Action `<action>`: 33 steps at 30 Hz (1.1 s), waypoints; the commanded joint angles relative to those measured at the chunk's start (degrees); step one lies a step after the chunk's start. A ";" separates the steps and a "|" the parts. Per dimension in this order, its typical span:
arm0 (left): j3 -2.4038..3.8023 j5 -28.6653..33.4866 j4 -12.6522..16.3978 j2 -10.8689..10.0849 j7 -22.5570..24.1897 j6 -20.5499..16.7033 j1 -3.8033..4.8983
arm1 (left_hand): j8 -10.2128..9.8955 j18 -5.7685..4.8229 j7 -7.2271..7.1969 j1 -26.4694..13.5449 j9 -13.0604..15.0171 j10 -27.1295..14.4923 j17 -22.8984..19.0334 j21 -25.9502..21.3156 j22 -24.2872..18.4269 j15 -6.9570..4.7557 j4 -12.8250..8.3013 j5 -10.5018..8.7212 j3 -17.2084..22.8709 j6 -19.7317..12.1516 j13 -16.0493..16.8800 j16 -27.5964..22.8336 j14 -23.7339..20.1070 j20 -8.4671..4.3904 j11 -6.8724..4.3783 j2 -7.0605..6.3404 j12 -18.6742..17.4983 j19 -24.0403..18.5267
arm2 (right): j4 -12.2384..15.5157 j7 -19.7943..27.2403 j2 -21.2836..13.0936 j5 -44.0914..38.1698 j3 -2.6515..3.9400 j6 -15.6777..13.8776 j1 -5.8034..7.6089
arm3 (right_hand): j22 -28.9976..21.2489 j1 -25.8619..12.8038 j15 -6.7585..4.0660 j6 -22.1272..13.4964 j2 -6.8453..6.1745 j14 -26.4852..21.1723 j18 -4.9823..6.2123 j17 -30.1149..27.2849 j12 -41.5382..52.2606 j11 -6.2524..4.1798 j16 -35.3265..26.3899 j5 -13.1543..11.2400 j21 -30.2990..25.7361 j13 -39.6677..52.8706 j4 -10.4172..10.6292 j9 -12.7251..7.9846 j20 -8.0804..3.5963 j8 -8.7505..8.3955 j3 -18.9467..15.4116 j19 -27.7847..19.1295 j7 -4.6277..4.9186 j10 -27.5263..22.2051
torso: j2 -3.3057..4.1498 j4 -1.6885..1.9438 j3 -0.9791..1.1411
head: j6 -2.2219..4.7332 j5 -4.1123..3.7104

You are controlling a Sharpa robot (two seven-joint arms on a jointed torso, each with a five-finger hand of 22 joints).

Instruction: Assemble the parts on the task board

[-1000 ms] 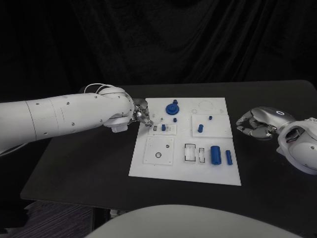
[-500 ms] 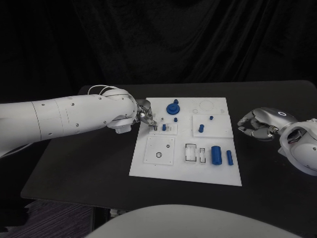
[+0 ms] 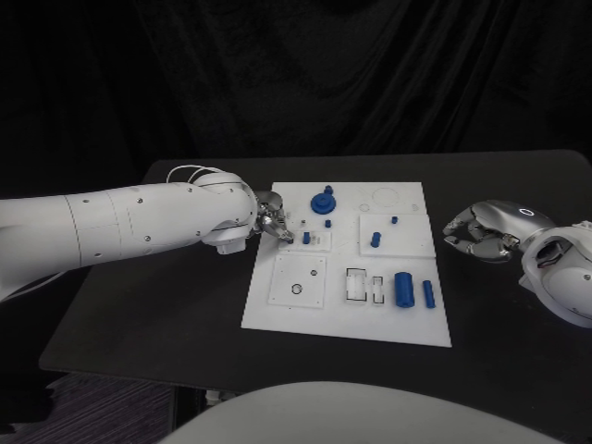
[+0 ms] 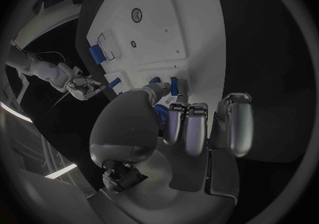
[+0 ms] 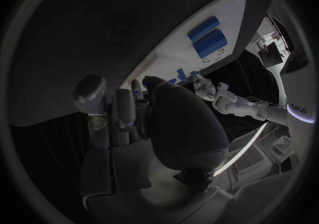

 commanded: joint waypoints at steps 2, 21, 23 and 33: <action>-0.04 0.15 -0.20 0.25 1.44 0.03 -0.50 | -0.07 0.97 -0.59 0.12 0.00 1.83 15.09 -0.24 11.52 -0.20 0.35 -0.31 -0.18 1.21 12.26 0.15 6.05 -0.15 -0.10 0.66 -0.24 0.26 | 0.04 -0.68 0.02 0.71 0.03 0.20 -0.10 | 6.29 0.34 0.53 0.19 -0.15 1.90 0.07 0.02 -0.31 0.02 -0.11 0.24 -0.22 3.01 -0.01 0.01 0.13 -0.12 0.38 -0.42 0.09 -0.24 | -0.03 -0.06 0.01 | -0.01 -0.06; -0.04 0.14 -0.52 0.42 3.03 -0.77 -1.15 | -0.72 1.01 -0.58 -0.44 -0.37 1.73 15.09 -0.41 11.48 -0.16 0.39 -2.86 -1.10 1.22 12.19 0.15 6.05 -0.06 -0.07 1.00 -0.32 0.20 | 0.01 -0.83 0.06 1.05 0.03 0.49 -0.11 | 6.28 0.35 0.53 0.19 -0.14 1.89 0.08 0.02 -0.33 0.03 -0.12 0.24 -0.26 2.99 -0.02 0.01 0.13 -0.12 0.39 -0.43 0.09 -0.25 | 0.04 -0.03 0.01 | -0.01 -0.07; -0.04 0.14 -0.56 0.48 3.01 -0.67 -1.20 | -0.87 1.02 -0.56 -0.60 -0.48 1.70 15.09 -0.45 11.47 -0.14 0.47 -3.65 -1.37 1.29 12.18 0.15 6.05 -0.06 -0.06 1.13 -0.34 0.19 | 0.00 -0.84 0.07 1.06 0.03 0.52 -0.11 | 6.28 0.35 0.53 0.19 -0.14 1.89 0.08 0.02 -0.33 0.03 -0.12 0.24 -0.26 2.99 -0.02 0.01 0.13 -0.12 0.39 -0.43 0.09 -0.25 | 0.05 0.00 0.01 | -0.01 -0.14; -0.04 0.14 -0.96 0.61 2.10 0.27 -1.55 | -2.64 1.05 -0.38 -3.03 -2.30 1.67 15.09 -0.70 11.43 0.03 2.47 -11.52 -5.56 2.08 12.16 0.15 6.05 0.12 0.13 1.46 -0.29 0.16 | 0.03 -1.07 0.00 1.06 0.03 0.94 -0.11 | 6.28 0.38 0.55 0.22 -0.12 1.86 0.08 -0.01 -0.32 0.06 -0.15 0.26 -0.34 3.01 -0.05 0.02 0.14 -0.12 0.42 -0.47 0.09 -0.26 | -0.01 -0.02 0.04 | -0.01 -0.20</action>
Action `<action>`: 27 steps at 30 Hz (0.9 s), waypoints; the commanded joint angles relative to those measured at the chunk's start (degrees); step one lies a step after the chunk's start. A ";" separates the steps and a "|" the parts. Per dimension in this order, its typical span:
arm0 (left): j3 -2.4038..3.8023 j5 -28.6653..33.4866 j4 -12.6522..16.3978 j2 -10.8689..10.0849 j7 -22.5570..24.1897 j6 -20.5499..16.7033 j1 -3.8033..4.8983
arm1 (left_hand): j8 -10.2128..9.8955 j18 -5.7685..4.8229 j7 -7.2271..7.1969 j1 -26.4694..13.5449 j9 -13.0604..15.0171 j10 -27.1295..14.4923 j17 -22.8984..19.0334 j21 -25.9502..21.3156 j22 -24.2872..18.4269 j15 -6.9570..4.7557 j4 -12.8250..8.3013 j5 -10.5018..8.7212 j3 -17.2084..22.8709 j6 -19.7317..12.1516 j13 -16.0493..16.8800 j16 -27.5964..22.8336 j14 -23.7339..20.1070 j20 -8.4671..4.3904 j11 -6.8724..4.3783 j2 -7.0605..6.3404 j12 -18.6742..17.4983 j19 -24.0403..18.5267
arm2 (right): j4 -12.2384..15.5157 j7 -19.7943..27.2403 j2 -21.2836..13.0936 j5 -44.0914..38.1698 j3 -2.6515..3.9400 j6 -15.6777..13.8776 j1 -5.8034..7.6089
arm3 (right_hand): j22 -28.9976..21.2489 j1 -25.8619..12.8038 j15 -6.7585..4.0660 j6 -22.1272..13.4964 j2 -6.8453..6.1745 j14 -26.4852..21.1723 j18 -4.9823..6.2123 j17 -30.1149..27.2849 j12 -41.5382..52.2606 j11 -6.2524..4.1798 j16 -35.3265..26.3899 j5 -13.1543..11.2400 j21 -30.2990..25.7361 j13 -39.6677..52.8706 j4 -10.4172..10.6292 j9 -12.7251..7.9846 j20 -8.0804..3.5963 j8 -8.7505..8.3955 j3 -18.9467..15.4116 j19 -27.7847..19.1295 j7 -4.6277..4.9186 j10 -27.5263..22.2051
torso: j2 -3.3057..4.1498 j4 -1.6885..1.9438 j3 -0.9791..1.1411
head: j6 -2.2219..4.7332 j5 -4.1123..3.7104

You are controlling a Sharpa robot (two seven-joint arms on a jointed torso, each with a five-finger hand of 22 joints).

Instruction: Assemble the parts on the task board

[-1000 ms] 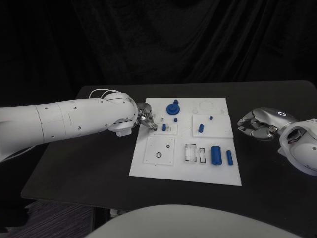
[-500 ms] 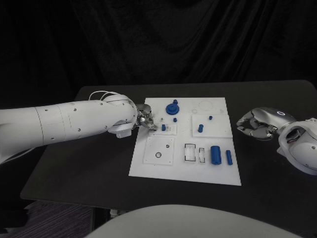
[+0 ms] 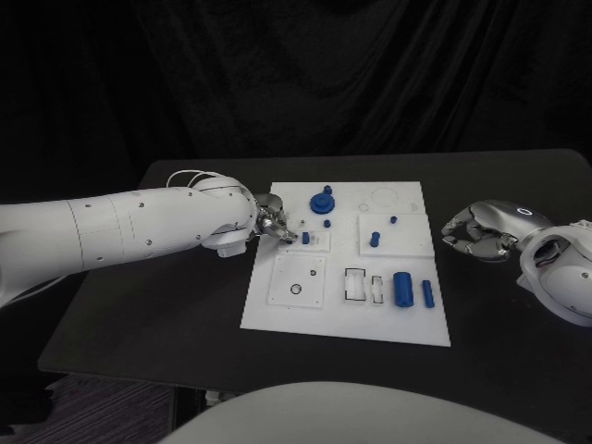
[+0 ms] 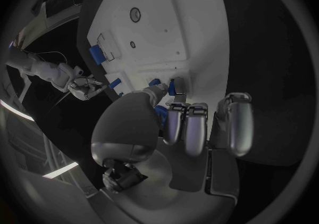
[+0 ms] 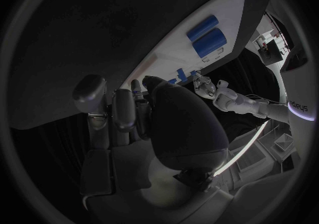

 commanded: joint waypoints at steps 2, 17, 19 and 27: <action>-0.19 0.24 0.02 0.13 -0.32 1.52 -0.56 | -0.92 1.09 0.62 -2.84 -0.84 1.66 15.09 -0.48 11.37 0.18 1.89 -4.06 -3.06 0.16 12.16 0.15 6.05 0.20 0.32 -0.95 -0.27 0.08 | 0.08 -1.10 -0.08 0.02 0.03 0.77 -0.11 | 6.29 0.38 0.38 0.22 -0.12 1.69 0.08 -0.01 -0.32 0.07 -0.16 0.26 -0.34 3.01 -0.05 0.02 -0.07 -0.12 0.42 -0.26 0.09 -0.26 | -0.03 -0.06 0.02 | -0.01 0.04; -0.19 0.24 -0.76 -0.09 -2.42 3.47 -0.69 | -3.01 1.25 1.46 -17.76 -2.17 1.55 15.09 -1.26 11.19 0.86 5.30 -6.25 -17.78 -0.03 12.09 0.15 6.05 0.89 1.10 4.36 -0.23 -0.09 | 0.00 -1.68 -0.03 0.02 0.03 2.07 -0.12 | 6.28 0.33 0.41 0.60 -0.03 1.65 0.10 -0.07 -0.37 0.09 -0.25 0.25 -0.53 2.94 0.00 0.11 -0.05 0.07 0.43 -0.31 0.06 -0.32 | -0.06 -0.02 -0.02 | -0.01 0.17; -0.19 0.24 -0.78 -0.14 -2.45 3.14 -0.69 | -2.91 1.25 1.46 -18.75 -2.01 1.50 15.09 -1.25 11.20 0.88 5.34 -5.40 -18.62 -0.03 12.06 0.15 6.05 0.88 1.09 5.38 -0.27 -0.08 | 0.00 -1.71 -0.03 0.02 0.03 2.15 -0.12 | 6.27 0.31 0.41 0.60 -0.04 1.65 0.11 -0.07 -0.36 0.08 -0.25 0.24 -0.57 2.95 0.01 0.10 -0.05 0.06 0.43 -0.32 0.07 -0.31 | -0.06 0.02 -0.01 | -0.01 0.21; -0.19 0.24 -0.77 -0.51 -1.31 0.54 -0.71 | -1.14 1.14 1.08 -20.27 0.43 2.04 15.09 -0.70 11.36 0.63 5.30 -3.63 -21.13 0.45 12.36 0.15 6.05 0.70 0.79 10.42 0.30 0.25 | -0.05 -1.74 0.06 0.03 0.03 2.39 -0.13 | 6.24 0.23 0.41 0.52 -0.08 1.61 0.13 -0.16 -0.46 0.08 -0.37 0.21 -0.76 2.82 0.06 0.09 -0.04 0.01 0.39 -0.37 0.10 -0.41 | -0.02 -0.02 -0.05 | -0.01 0.53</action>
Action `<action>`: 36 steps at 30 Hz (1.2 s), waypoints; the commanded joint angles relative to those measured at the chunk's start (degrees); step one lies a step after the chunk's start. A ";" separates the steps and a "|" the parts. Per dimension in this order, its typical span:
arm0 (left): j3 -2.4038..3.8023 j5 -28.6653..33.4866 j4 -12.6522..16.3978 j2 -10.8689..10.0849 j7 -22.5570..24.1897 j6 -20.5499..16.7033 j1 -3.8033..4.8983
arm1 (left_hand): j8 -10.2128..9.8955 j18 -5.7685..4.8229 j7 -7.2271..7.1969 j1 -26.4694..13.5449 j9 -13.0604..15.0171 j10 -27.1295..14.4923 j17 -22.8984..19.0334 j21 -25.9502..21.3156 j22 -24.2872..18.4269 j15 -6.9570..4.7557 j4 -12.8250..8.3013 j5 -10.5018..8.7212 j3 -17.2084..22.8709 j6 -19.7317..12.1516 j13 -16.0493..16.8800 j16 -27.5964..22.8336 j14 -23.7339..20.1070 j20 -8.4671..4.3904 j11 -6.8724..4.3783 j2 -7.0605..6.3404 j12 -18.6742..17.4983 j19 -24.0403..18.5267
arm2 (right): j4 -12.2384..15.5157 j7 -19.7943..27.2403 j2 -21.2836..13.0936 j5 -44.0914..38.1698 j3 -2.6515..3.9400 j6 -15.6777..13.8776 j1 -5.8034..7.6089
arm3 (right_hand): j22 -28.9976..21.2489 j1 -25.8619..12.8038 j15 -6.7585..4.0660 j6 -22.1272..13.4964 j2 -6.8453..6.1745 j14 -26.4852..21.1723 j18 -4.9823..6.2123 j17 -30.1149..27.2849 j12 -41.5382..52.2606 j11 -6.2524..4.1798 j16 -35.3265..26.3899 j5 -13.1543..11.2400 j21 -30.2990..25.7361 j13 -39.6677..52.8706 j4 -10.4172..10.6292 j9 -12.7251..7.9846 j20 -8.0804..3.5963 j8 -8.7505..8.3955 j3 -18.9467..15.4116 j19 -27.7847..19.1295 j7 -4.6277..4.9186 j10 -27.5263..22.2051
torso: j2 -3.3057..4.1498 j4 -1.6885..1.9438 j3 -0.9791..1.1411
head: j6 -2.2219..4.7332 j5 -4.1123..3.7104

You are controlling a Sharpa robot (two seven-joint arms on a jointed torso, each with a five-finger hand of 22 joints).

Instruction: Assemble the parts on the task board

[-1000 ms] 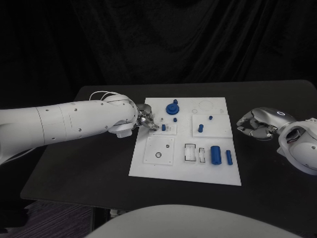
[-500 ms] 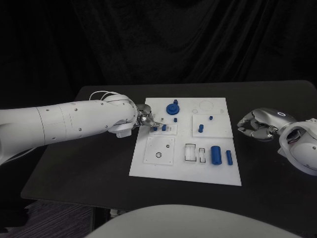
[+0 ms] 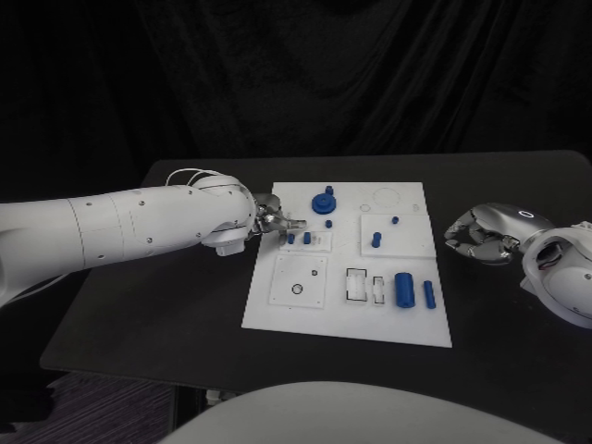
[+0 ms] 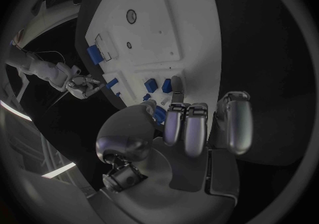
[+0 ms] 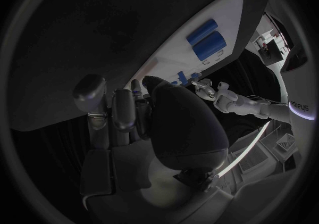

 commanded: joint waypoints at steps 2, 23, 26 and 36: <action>-0.41 0.19 0.01 -0.42 0.53 -1.76 -0.58 | 1.03 0.18 -0.30 0.23 1.55 2.11 15.09 0.47 11.38 0.07 -0.14 2.59 -1.19 0.38 12.42 0.15 6.05 0.18 -0.19 1.93 0.41 0.30 | 0.02 -1.07 0.01 -0.07 0.03 0.76 -0.13 | 6.24 0.23 0.42 0.31 -0.08 1.61 0.13 -0.07 -0.24 0.09 -0.38 0.21 -0.16 2.82 0.22 0.04 -0.04 0.01 0.23 -0.37 -0.11 -0.41 | 0.04 -0.08 -0.01 | -0.01 0.21; -0.39 -9.59 3.50 -3.83 21.42 -26.71 -0.46 | 7.71 0.06 -1.18 15.02 9.07 1.66 15.09 1.10 11.54 -0.57 -0.50 12.01 -6.72 -4.19 12.04 0.15 6.05 -0.54 -0.98 0.11 -0.03 0.36 | 0.27 1.04 -0.83 -0.06 0.03 -2.95 -0.12 | 6.37 0.12 0.42 0.32 -0.05 1.66 0.05 0.19 0.00 0.09 0.01 0.18 0.35 3.12 0.31 0.04 -0.03 0.00 0.21 -0.28 -0.13 -0.20 | 0.10 0.00 -0.05 | -0.01 0.00; -0.39 -12.74 3.86 -3.80 25.58 -31.29 -0.33 | 0.97 0.31 0.50 21.43 2.75 0.57 15.09 -0.17 11.16 0.55 -0.16 13.15 -5.69 -6.84 11.44 0.15 6.05 0.35 0.35 -3.08 -1.04 -0.53 | 0.25 1.46 -0.93 -0.06 0.03 -3.57 -0.11 | 6.42 0.10 0.42 0.41 -0.06 1.69 0.02 0.31 0.04 0.10 0.19 0.17 0.53 3.17 0.33 0.06 -0.03 0.05 0.19 -0.24 -0.14 -0.16 | 0.14 -0.02 -0.06 | -0.01 -0.25; -0.38 -15.47 1.24 -0.43 33.36 -18.68 -0.07 | -9.19 3.43 2.93 40.00 -18.80 -43.68 -0.51 -22.75 5.33 6.69 -0.79 2.51 8.57 -23.41 -20.67 -16.44 -17.07 4.55 6.59 -8.88 -52.50 -20.20 | 0.31 2.40 -0.83 -0.06 0.04 -4.98 -0.11 | 6.87 0.06 0.40 0.93 -0.12 2.06 -0.26 1.18 0.46 0.13 1.54 0.23 2.35 3.63 0.32 0.18 -0.04 0.29 0.12 0.21 -0.26 0.26 | 0.07 -0.14 0.05 | -0.01 -0.05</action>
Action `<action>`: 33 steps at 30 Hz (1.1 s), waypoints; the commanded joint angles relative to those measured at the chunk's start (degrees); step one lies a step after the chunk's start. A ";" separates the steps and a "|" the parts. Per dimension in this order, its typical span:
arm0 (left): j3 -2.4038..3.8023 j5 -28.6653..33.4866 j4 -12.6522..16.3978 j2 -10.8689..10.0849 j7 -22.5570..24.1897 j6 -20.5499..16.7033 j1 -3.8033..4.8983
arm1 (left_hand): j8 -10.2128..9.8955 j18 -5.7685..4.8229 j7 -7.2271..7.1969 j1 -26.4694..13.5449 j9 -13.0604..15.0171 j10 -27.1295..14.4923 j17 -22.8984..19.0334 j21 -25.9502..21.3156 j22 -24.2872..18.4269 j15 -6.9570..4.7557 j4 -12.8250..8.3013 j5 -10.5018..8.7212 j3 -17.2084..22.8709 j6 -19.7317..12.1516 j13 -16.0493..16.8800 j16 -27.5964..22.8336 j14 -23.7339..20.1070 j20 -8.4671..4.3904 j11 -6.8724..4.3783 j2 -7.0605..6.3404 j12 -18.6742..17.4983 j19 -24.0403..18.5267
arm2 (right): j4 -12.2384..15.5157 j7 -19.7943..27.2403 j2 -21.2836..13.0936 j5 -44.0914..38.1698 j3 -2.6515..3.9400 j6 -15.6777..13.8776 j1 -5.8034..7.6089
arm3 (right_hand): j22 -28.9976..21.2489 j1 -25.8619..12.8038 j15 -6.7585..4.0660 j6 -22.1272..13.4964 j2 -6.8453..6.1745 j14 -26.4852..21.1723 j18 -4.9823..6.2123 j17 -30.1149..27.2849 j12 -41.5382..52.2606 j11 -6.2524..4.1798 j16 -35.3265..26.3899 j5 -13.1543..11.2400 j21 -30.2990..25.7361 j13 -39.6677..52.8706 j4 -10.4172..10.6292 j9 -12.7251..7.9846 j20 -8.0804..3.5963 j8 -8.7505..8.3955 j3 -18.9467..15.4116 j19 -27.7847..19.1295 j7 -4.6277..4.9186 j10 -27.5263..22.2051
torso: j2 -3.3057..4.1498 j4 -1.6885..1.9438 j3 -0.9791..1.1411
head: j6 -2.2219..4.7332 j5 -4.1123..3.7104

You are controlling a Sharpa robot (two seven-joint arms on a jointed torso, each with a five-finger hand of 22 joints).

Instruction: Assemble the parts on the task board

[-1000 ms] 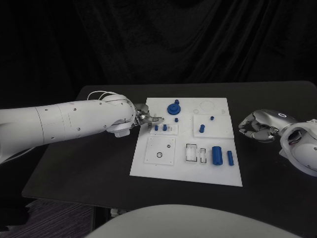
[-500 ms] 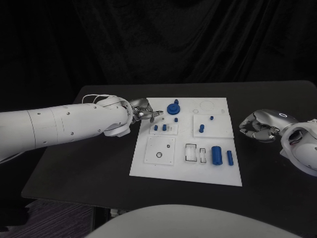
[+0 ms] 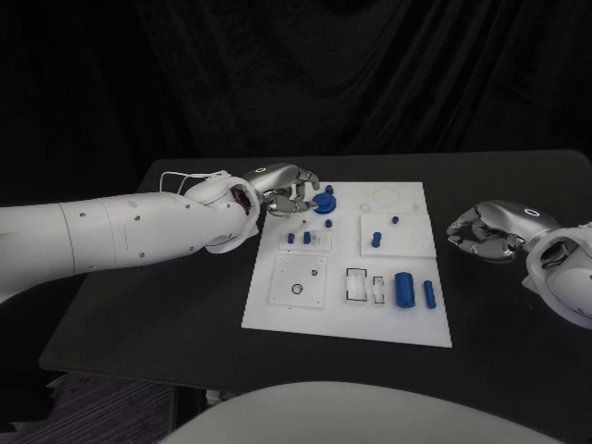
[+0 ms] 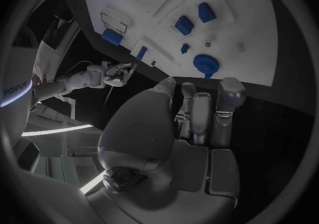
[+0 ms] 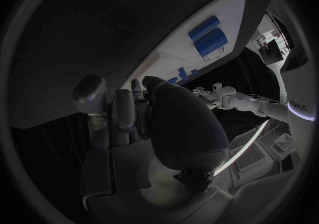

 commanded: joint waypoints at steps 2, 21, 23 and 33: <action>0.04 -3.11 -2.31 2.04 8.66 8.66 0.13 | -0.14 -0.02 -1.51 2.99 -4.95 -11.96 -2.50 -4.83 4.78 4.30 -1.34 -2.74 3.41 -3.04 -13.50 -4.41 -8.73 2.31 5.00 -2.36 -19.49 -6.90 | 0.26 1.21 -0.23 -0.10 0.04 -2.42 -0.11 | 7.11 0.02 0.37 0.45 -0.14 2.27 -0.40 0.85 0.50 0.11 1.32 0.25 1.81 3.72 0.16 0.09 -0.07 0.31 -0.08 0.49 0.00 0.38 | -0.01 -0.01 0.03 | -0.01 -0.29; 0.05 -18.45 -13.62 11.43 14.84 5.37 -0.35 | 0.60 -0.34 -10.46 2.96 -16.83 -18.56 -3.62 7.53 7.91 -0.88 -7.84 3.03 1.61 7.97 -30.04 2.08 2.63 -0.13 -0.64 -4.87 -16.42 5.69 | 1.40 1.69 -1.13 -0.10 0.05 -3.14 -0.10 | 8.22 -0.07 0.21 0.91 -0.35 2.92 -1.06 1.24 0.15 0.01 2.21 0.44 6.27 3.17 0.14 0.19 -0.23 0.45 -0.24 1.75 -0.15 0.23 | 0.37 -0.32 -0.19 | -0.01 -0.83; 0.05 -18.61 -13.91 11.74 14.32 5.79 -0.36 | 0.69 -0.94 -9.80 2.70 -17.65 -17.43 -1.97 10.73 8.70 -0.61 -8.17 3.94 2.55 9.77 -30.58 3.90 5.16 -0.08 -0.22 -5.09 -15.17 8.14 | 1.41 1.57 -1.07 -0.10 0.05 -2.90 -0.10 | 8.21 -0.09 0.20 0.84 -0.36 2.92 -1.05 1.15 0.07 0.00 2.09 0.45 6.21 3.06 0.16 0.17 -0.24 0.40 -0.25 1.76 -0.13 0.17 | 0.52 -0.34 -0.25 | -0.01 -0.87; 0.05 -18.90 -15.14 12.69 10.94 9.64 -0.56 | 1.00 -1.05 -7.90 1.76 -18.47 -16.44 -2.34 11.54 8.84 -0.27 -8.23 3.75 3.50 12.71 -31.31 4.25 5.42 0.09 0.20 -5.62 -14.05 8.64 | 1.46 1.14 -0.93 -0.10 0.05 -1.94 -0.09 | 8.11 -0.13 0.19 0.62 -0.39 2.87 -0.97 0.81 -0.20 -0.03 1.64 0.46 5.74 2.71 0.20 0.12 -0.26 0.26 -0.26 1.71 -0.10 -0.05 | 0.98 -0.69 -0.42 | -0.01 -0.58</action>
